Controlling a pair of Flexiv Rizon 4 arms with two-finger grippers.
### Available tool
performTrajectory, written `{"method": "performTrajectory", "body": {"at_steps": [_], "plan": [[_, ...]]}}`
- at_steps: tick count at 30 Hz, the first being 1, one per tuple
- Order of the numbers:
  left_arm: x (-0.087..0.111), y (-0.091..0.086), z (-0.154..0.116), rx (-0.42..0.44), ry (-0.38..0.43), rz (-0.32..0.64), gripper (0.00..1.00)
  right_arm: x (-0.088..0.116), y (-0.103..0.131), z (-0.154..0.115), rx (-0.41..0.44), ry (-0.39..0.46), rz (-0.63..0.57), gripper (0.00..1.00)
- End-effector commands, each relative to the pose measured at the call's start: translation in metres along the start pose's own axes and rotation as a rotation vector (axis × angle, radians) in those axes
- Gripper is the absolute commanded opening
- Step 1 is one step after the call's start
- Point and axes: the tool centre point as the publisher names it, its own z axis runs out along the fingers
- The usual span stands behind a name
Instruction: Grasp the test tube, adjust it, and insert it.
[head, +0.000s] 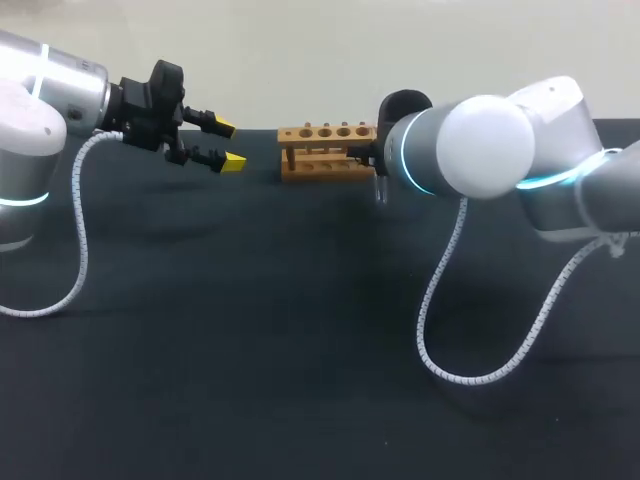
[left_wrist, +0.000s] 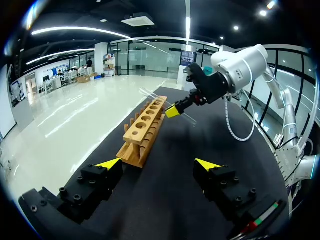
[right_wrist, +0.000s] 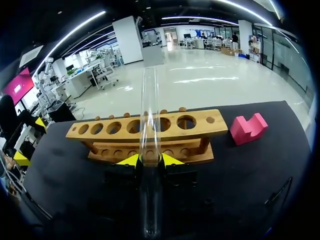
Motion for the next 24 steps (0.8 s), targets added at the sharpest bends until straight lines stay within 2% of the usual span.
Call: {"method": "performTrajectory", "body": {"at_steps": [1, 9, 24], "plan": [[0.0007, -0.0003, 0.0001, -0.002, -0.002, 0.002, 1.00, -0.0017, 0.0013, 0.0054, 0.002, 0.026, -0.005, 0.00], [0.0007, -0.0003, 0.0001, -0.002, -0.002, 0.002, 1.00, 0.0014, -0.0002, 0.0081, 0.001, 0.068, -0.022, 0.00], [0.0007, -0.0003, 0.0001, -0.002, -0.002, 0.002, 1.00, 0.0076, -0.0017, 0.0104, 0.000, 0.095, -0.023, 0.00]]}}
